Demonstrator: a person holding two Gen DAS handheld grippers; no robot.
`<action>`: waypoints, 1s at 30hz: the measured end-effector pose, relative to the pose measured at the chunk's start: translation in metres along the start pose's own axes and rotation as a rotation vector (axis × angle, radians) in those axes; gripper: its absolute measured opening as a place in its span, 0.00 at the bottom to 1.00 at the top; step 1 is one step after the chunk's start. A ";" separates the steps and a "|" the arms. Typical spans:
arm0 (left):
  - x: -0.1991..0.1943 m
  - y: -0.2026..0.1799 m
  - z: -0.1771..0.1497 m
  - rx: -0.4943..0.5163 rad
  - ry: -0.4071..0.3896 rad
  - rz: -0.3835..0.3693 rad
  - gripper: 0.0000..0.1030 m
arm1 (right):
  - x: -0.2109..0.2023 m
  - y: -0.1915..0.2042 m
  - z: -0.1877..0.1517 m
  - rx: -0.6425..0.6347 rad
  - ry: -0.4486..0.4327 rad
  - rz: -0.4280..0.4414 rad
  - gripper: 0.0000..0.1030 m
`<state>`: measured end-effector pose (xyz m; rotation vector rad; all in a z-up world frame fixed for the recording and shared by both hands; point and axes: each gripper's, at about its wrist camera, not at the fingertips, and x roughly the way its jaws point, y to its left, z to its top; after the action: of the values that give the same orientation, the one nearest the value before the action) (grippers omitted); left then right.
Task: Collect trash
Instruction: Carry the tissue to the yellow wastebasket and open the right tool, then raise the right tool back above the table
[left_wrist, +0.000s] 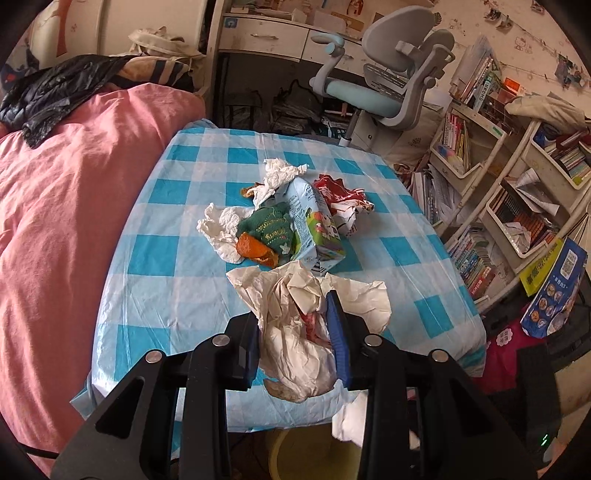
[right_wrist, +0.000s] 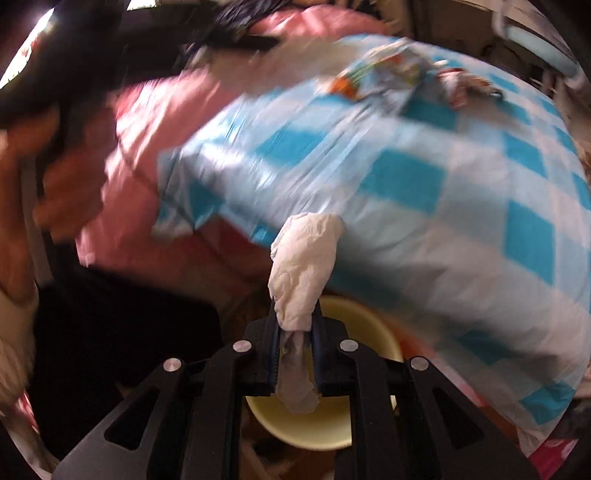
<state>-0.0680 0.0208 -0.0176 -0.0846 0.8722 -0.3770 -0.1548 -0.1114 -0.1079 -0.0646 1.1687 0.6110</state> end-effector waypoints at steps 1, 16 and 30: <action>-0.002 0.000 -0.003 0.004 0.003 0.003 0.30 | 0.011 0.010 -0.004 -0.045 0.056 -0.009 0.15; 0.019 -0.046 -0.118 0.149 0.341 0.030 0.39 | -0.070 -0.048 0.009 0.259 -0.269 -0.139 0.78; -0.036 -0.006 -0.067 -0.015 0.055 0.125 0.77 | -0.104 -0.054 0.038 0.132 -0.488 -0.181 0.88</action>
<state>-0.1418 0.0337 -0.0331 -0.0328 0.9299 -0.2568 -0.1231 -0.1863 -0.0151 0.0868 0.7170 0.3594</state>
